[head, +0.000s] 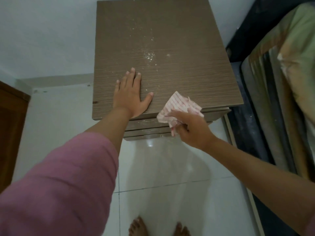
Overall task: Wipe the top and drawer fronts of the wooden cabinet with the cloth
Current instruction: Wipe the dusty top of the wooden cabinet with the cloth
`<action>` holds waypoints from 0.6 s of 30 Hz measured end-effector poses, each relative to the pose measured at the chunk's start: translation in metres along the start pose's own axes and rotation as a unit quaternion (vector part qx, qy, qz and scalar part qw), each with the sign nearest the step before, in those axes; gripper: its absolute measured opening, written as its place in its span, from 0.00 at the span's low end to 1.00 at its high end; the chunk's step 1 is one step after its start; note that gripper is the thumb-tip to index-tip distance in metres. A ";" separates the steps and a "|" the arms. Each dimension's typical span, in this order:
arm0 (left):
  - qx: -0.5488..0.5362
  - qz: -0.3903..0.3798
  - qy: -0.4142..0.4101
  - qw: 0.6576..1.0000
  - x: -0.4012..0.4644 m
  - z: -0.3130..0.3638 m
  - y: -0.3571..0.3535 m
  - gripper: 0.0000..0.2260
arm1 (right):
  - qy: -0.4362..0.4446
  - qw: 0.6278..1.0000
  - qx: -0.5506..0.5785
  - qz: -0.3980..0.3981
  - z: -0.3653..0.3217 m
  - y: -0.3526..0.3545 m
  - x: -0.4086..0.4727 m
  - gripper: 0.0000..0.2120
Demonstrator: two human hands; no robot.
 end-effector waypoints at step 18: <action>-0.051 -0.011 -0.005 0.999 0.000 -0.004 -0.002 0.36 | -0.286 0.918 -0.261 0.088 0.017 -0.018 0.086 0.27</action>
Point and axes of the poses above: each hand's wrist, its own x-axis towards the middle knuckle, its own y-axis out of the back of the hand, z = x × y, the point moved 6 cm from there along x, towards the middle knuckle
